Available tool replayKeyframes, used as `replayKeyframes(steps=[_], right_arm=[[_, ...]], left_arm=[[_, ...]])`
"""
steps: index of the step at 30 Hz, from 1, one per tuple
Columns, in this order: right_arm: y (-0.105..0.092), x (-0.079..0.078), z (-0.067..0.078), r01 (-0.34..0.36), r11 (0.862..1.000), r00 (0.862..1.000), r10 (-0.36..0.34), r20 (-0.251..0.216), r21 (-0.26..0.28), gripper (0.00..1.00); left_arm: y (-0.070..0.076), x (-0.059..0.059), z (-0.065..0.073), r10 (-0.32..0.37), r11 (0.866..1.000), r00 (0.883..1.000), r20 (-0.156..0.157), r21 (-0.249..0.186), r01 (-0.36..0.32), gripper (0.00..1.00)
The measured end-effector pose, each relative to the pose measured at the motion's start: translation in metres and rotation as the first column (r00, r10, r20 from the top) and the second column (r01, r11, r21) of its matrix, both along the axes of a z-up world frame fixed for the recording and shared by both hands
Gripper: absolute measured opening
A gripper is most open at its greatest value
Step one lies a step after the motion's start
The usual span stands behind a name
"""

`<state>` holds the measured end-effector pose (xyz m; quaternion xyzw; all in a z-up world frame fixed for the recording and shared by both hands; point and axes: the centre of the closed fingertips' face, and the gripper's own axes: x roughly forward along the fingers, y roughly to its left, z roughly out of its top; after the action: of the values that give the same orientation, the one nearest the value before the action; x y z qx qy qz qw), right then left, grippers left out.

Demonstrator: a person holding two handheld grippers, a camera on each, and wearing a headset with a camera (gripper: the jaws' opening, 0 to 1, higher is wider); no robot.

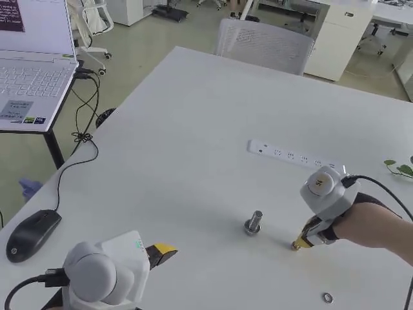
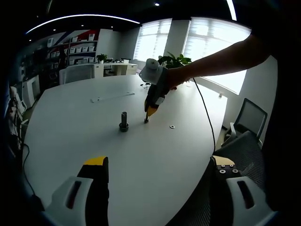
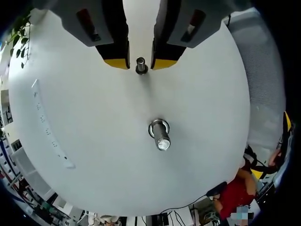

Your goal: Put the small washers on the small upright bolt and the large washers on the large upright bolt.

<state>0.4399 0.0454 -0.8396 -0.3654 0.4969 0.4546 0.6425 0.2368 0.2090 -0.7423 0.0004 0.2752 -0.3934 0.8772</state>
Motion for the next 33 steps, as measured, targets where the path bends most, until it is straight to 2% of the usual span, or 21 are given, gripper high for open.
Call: replayKeyframes(steps=[8, 17, 33], right_arm=[[0.0, -0.002, 0.014, -0.009, 1.0, 1.0, 0.009, 0.014, 0.002, 0.2], [0.001, -0.005, 0.03, -0.004, 1.0, 1.0, 0.004, 0.026, 0.022, 0.2], [-0.014, -0.018, 0.036, 0.011, 1.0, 1.0, -0.012, 0.025, 0.012, 0.2]], left_arm=[[0.0, 0.0, 0.003, 0.004, 1.0, 1.0, 0.019, 0.014, -0.004, 0.89], [0.008, -0.001, -0.001, 0.024, 0.999, 0.999, 0.028, 0.043, -0.025, 0.89], [0.021, -0.001, -0.01, 0.052, 0.996, 0.998, 0.024, 0.077, -0.054, 0.89]])
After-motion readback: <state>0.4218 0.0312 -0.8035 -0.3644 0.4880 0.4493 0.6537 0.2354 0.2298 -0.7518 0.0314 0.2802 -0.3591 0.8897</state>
